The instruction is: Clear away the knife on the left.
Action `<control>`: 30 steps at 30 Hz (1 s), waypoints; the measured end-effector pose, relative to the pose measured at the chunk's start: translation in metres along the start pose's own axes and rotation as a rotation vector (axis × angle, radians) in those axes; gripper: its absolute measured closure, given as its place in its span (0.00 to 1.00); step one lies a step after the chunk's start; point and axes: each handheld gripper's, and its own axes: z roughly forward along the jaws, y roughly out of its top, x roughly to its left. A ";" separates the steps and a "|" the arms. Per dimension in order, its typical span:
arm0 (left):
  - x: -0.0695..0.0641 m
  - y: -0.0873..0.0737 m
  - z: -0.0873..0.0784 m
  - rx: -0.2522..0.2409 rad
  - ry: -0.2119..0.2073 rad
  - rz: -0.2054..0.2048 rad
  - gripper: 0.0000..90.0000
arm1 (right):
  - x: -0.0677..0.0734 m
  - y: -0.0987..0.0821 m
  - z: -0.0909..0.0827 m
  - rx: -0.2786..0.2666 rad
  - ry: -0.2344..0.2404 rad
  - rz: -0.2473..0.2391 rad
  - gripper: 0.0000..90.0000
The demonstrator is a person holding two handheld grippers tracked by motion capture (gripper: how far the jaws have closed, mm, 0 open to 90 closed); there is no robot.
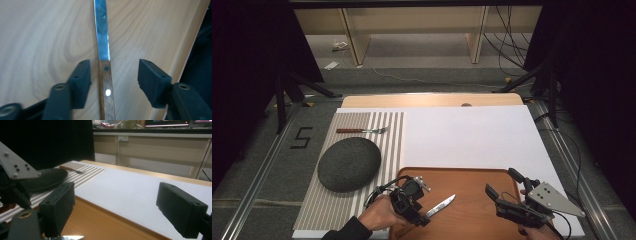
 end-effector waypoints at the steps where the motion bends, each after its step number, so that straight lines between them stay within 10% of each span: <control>1: -0.002 0.001 -0.001 -0.023 0.001 0.023 0.44 | 0.000 0.000 0.000 0.000 0.001 0.001 0.18; 8: -0.014 0.008 0.005 -0.065 0.037 0.111 0.67 | 0.000 0.000 0.000 0.001 0.000 0.000 0.18; 16: -0.022 0.013 0.029 0.009 0.058 0.179 0.99 | 0.000 0.000 0.000 0.000 -0.001 -0.002 0.18; 30: -0.015 0.010 0.036 0.035 0.052 0.137 1.00 | 0.001 0.000 0.000 0.001 0.001 0.003 0.18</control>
